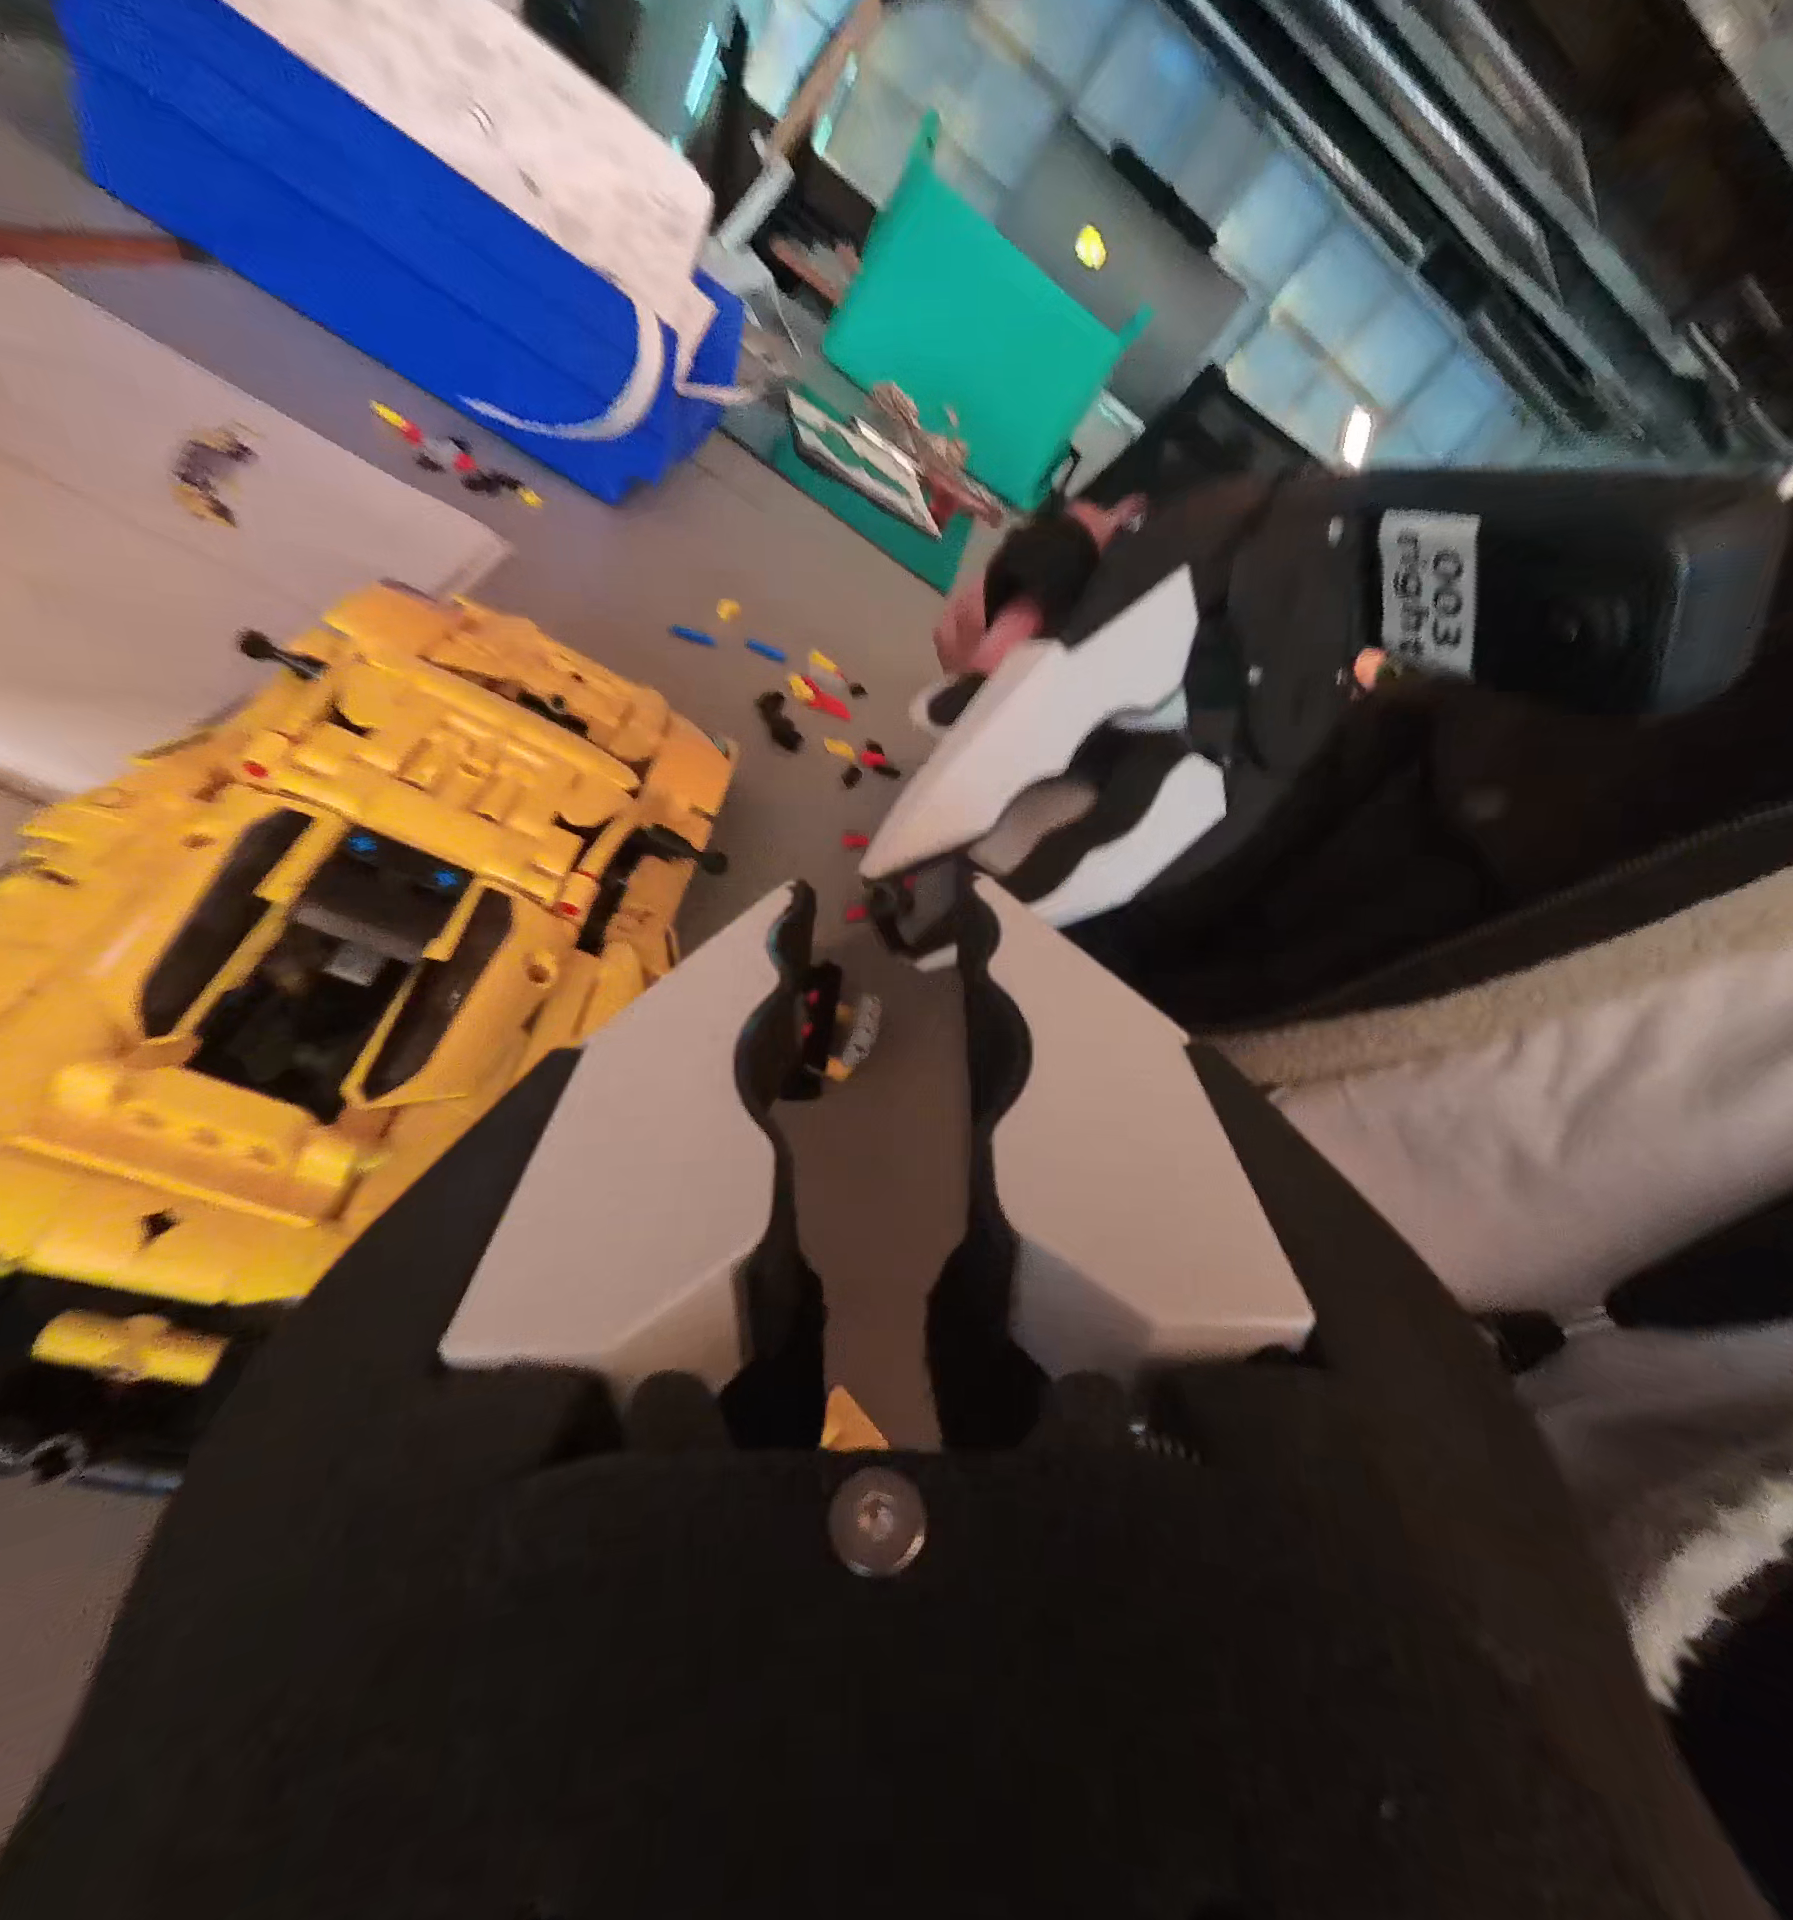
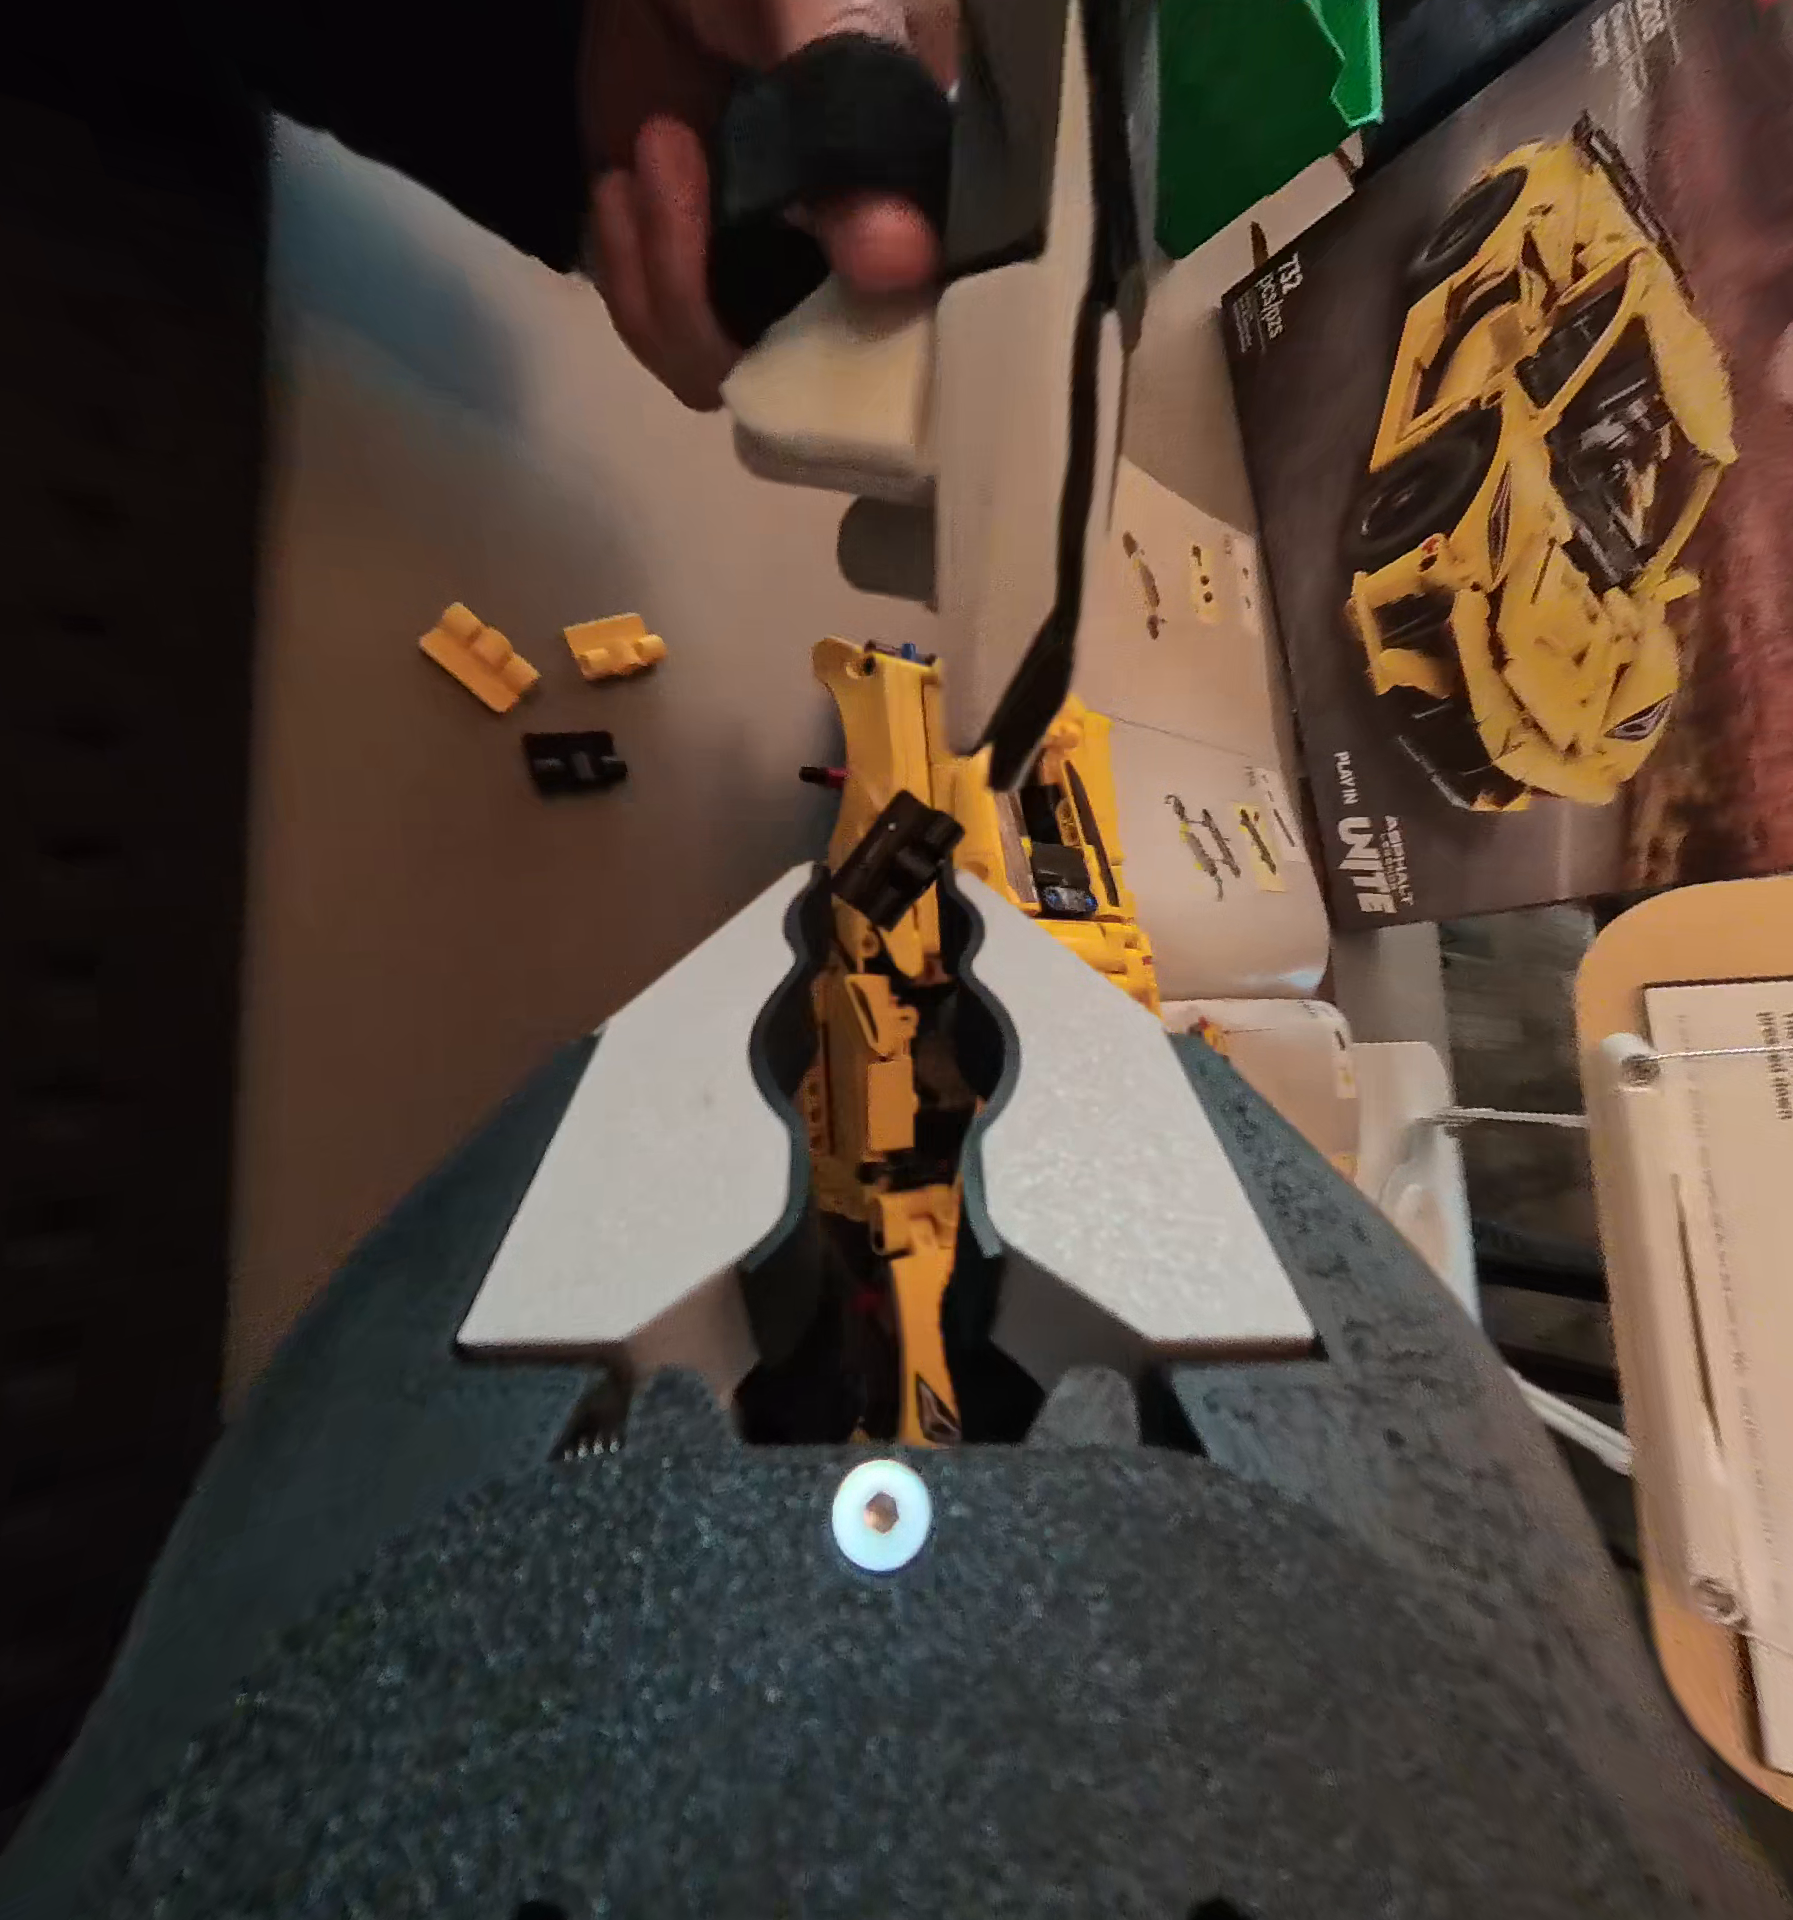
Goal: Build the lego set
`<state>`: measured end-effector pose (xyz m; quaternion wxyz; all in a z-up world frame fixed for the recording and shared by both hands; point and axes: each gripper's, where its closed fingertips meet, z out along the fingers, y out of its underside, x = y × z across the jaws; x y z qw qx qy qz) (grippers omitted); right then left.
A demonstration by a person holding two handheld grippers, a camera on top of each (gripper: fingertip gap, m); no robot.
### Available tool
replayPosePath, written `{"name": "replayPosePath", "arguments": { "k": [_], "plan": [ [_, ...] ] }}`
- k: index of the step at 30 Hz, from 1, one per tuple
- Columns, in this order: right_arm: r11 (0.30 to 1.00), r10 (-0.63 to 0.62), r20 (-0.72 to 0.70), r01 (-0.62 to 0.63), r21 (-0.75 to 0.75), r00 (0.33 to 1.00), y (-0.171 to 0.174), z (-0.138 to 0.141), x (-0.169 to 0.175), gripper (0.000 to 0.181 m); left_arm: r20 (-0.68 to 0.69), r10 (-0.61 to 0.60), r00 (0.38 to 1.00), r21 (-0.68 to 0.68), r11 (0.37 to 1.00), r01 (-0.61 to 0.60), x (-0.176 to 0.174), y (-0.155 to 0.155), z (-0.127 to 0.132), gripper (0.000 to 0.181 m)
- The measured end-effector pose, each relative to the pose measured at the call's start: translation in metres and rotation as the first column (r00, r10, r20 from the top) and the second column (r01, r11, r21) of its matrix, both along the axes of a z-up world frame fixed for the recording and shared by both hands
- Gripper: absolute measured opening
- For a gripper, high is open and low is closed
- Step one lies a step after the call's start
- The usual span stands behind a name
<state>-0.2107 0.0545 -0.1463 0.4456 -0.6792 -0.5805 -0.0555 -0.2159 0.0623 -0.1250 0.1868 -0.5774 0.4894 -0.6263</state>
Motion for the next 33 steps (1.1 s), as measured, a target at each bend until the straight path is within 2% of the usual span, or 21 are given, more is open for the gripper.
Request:
{"name": "replayPosePath", "arguments": {
  "k": [5, 7, 11, 13, 15, 17, 19, 20, 23, 25, 27, 30, 33],
  "plan": [
    [0.997, 0.054, 0.058, -0.057, 0.051, 0.997, 0.003, 0.001, -0.003, 0.019, -0.046, -0.066, 0.997, -0.012, 0.998, 0.065, 0.008, -0.016, -0.011, 0.022],
    [0.996, 0.062, 0.070, -0.066, 0.057, 0.996, 0.003, -0.001, -0.005, 0.019, -0.075, -0.050, 0.996, 0.010, 0.999, 0.051, 0.010, -0.014, -0.018, 0.008],
    [0.988, 0.044, 0.082, -0.056, 0.143, 0.996, 0.011, 0.000, -0.002, 0.019, -0.068, -0.011, 0.998, 0.008, 1.000, 0.012, 0.012, -0.007, -0.017, 0.006],
    [0.989, 0.030, 0.007, -0.031, 0.148, 1.000, 0.012, 0.005, -0.002, 0.018, -0.051, 0.018, 0.999, 0.032, 0.999, -0.017, 0.012, -0.002, -0.013, 0.006],
    [0.990, 0.036, -0.157, -0.014, 0.140, 0.987, 0.013, 0.018, 0.000, 0.024, -0.009, 0.072, 0.997, 0.062, 0.996, -0.071, 0.010, 0.008, -0.005, 0.006],
    [0.995, 0.022, -0.359, 0.015, 0.101, 0.933, 0.017, 0.031, 0.010, 0.026, 0.061, 0.133, 0.989, 0.107, 0.985, -0.139, 0.008, 0.018, 0.007, 0.006],
    [0.998, -0.041, -0.554, 0.065, 0.025, 0.831, 0.025, 0.045, 0.027, 0.030, 0.133, 0.184, 0.974, 0.192, 0.959, -0.208, 0.007, 0.025, 0.019, 0.006],
    [0.997, -0.070, -0.651, 0.068, -0.028, 0.756, 0.028, 0.051, 0.034, 0.031, 0.177, 0.211, 0.961, 0.233, 0.940, -0.249, 0.007, 0.027, 0.026, 0.006],
    [0.973, -0.152, -0.869, -0.084, -0.215, 0.470, 0.028, 0.064, 0.045, 0.030, 0.274, 0.268, 0.924, 0.311, 0.884, -0.349, 0.006, 0.031, 0.041, 0.006],
    [0.946, -0.204, -0.911, -0.168, -0.278, 0.359, 0.028, 0.072, 0.050, 0.030, 0.311, 0.281, 0.908, 0.362, 0.848, -0.387, 0.007, 0.030, 0.046, 0.006],
    [0.940, -0.223, -0.919, -0.179, -0.291, 0.325, 0.030, 0.074, 0.057, 0.030, 0.320, 0.272, 0.907, 0.404, 0.827, -0.391, 0.010, 0.025, 0.045, 0.006],
    [0.938, -0.241, -0.913, -0.162, -0.306, 0.328, 0.033, 0.070, 0.060, 0.031, 0.258, 0.238, 0.937, 0.409, 0.851, -0.329, 0.019, 0.014, 0.033, 0.006],
    [0.891, -0.286, -0.885, -0.237, -0.387, 0.368, 0.028, 0.056, 0.046, 0.031, 0.338, 0.238, 0.910, 0.486, 0.784, -0.386, 0.021, 0.010, 0.043, 0.006]
  ]
}}
